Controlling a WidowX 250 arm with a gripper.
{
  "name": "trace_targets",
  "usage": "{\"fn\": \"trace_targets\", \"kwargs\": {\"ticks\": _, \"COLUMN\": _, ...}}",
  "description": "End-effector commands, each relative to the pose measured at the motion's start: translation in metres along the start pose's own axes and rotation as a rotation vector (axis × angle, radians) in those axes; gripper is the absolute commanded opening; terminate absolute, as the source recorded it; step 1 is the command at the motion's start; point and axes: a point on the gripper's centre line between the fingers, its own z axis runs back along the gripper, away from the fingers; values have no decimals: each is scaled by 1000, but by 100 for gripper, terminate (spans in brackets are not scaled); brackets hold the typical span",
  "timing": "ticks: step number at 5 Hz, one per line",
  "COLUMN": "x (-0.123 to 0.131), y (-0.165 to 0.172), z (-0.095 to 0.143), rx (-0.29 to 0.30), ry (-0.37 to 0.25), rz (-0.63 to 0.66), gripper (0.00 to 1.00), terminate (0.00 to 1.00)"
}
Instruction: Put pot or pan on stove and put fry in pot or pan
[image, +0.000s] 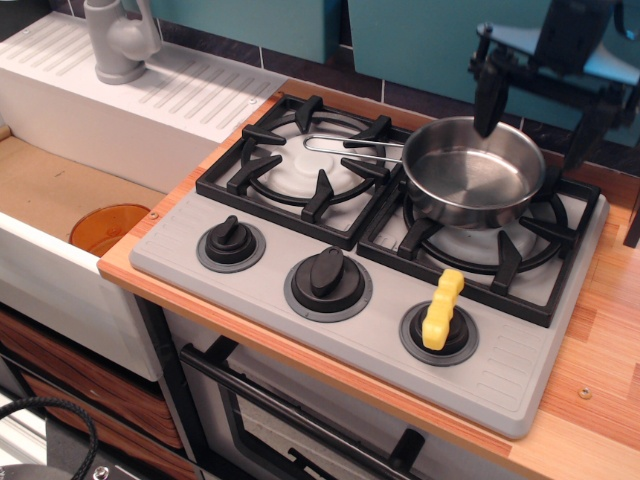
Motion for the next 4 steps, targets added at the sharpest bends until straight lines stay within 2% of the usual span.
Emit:
{"fn": "trace_targets", "kwargs": {"ticks": 1, "x": 10, "y": 15, "z": 59, "rx": -38, "ry": -97, "rz": -50, "gripper": 100, "terminate": 0}}
{"fn": "trace_targets", "kwargs": {"ticks": 3, "x": 10, "y": 15, "z": 59, "rx": -38, "ry": -97, "rz": -50, "gripper": 100, "terminate": 0}}
{"fn": "trace_targets", "kwargs": {"ticks": 4, "x": -18, "y": 24, "z": 60, "rx": -54, "ry": -130, "rz": -34, "gripper": 100, "terminate": 0}}
